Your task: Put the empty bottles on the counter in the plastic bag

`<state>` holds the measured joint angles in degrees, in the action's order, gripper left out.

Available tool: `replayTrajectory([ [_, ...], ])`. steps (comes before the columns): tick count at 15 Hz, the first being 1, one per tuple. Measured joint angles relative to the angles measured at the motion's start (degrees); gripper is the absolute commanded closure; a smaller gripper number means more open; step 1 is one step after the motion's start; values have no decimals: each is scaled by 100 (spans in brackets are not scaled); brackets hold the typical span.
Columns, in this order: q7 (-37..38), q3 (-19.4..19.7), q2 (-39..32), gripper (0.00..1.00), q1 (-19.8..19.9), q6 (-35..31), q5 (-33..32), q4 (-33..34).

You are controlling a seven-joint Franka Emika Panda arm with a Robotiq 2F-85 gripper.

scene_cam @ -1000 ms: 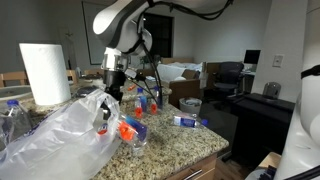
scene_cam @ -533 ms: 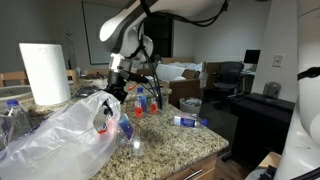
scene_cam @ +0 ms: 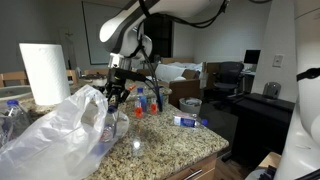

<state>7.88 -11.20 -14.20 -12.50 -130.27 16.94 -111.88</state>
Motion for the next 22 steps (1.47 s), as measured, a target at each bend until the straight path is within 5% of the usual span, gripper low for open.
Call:
replayTrajectory([
  [5,1106,132,-28,85,7,23,4,-7],
  [6,1085,150,-10,60,26,251,4,17],
  [9,1080,160,-21,60,27,301,4,40],
  [10,1080,156,-33,85,24,299,4,40],
  [13,1115,167,-58,85,25,188,50,38],
  [18,1938,208,-295,85,2,-1240,302,-259],
  [22,3218,269,-648,85,-383,-2489,297,-522],
])
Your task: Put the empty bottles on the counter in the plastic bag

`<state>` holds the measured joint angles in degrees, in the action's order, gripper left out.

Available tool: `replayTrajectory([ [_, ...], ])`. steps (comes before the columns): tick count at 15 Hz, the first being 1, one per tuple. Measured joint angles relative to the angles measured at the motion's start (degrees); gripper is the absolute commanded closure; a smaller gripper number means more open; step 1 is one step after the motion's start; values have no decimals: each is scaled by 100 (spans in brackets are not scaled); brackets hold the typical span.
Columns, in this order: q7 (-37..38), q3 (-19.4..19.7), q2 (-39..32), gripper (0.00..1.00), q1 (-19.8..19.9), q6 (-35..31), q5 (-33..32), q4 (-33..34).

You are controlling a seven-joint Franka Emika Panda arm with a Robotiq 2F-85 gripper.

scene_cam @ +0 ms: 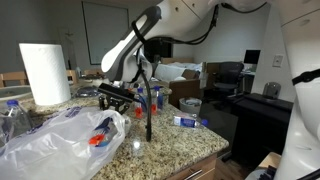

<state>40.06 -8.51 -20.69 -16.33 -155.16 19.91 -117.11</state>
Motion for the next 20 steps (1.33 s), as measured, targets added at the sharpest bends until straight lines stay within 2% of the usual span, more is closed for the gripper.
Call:
replayTrajectory([
  [3,1272,221,-51,85,-636,-729,-26,-147],
  [6,2500,682,-29,85,-1404,-1381,-164,-188],
  [7,2903,921,-14,35,-1679,-1599,-261,-204],
  [8,3264,1193,-3,34,-1952,-1799,-360,-225],
  [11,4302,2305,-3,16,-2917,-2310,-629,-339],
  [13,4727,3065,-3,3,-3553,-2379,-676,-439],
  [14,4846,3327,-1,1,-3778,-2379,-676,-485],
  [15,4864,3389,28,0,-3853,-2376,-658,-536],
  [17,4840,3156,225,0,-3757,-2313,-592,-696],
  [18,4793,2931,380,0,-3628,-2235,-537,-798],
  [20,4678,2174,785,0,-3073,-2026,-485,-1022],
])
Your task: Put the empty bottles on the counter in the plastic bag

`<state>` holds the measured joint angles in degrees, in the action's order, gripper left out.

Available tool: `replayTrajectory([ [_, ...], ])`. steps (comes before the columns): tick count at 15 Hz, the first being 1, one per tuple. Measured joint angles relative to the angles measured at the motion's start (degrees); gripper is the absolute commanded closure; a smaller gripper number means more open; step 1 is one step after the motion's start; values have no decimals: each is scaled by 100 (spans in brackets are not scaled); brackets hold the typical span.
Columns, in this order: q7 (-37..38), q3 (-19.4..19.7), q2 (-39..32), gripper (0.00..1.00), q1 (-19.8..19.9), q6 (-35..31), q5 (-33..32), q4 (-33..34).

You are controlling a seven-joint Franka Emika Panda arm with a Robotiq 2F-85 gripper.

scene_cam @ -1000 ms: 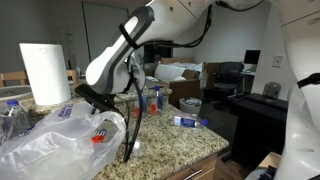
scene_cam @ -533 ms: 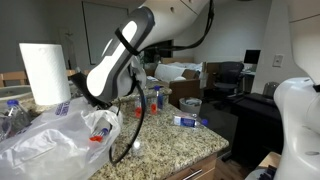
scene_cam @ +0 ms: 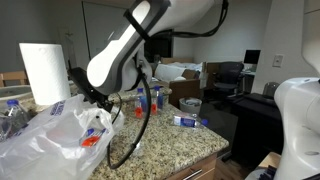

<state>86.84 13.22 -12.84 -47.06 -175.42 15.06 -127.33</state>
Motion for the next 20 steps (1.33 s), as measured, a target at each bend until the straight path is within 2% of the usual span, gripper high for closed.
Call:
replayTrajectory([
  [2,-593,-641,449,0,509,384,620,-222],
  [3,-952,-800,664,0,675,616,978,-318],
  [6,-1930,-762,1209,0,990,1431,1718,-532],
  [11,-3338,-1235,1556,0,2519,2933,2092,-509],
  [15,-4658,-1382,1562,0,3225,3171,2242,-372],
  [20,-6460,-1441,1683,0,3572,3262,2362,-225],
])
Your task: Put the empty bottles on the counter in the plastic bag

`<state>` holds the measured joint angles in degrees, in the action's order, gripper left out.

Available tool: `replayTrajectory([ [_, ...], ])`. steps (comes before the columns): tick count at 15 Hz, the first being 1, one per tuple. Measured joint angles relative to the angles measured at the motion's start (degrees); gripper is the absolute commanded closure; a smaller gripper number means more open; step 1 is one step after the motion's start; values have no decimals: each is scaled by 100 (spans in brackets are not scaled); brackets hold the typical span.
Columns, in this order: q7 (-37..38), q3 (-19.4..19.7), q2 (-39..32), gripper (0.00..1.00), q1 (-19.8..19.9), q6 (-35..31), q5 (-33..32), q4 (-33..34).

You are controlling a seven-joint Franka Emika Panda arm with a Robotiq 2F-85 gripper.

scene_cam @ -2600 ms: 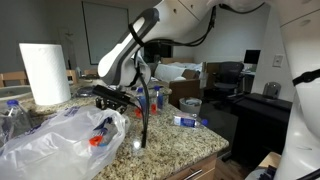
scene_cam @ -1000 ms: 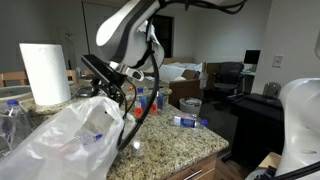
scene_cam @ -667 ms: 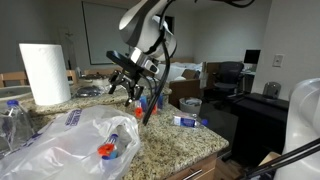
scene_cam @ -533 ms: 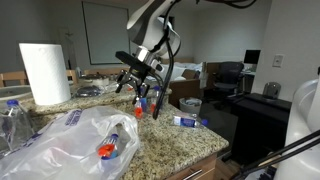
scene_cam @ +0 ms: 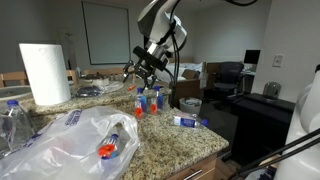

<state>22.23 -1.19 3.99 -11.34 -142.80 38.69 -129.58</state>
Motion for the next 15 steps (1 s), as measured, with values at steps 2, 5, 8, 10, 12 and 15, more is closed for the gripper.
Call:
replayTrajectory([
  [2,-561,1,65,0,116,252,-11,66],
  [5,-888,18,53,0,330,843,-227,259],
  [8,-884,48,-80,0,542,1418,-733,561],
  [10,-861,52,-228,0,624,1421,-1095,776],
  [12,-782,27,-389,0,635,1144,-1531,957],
  [15,-422,-77,-684,0,626,601,-2377,1131],
])
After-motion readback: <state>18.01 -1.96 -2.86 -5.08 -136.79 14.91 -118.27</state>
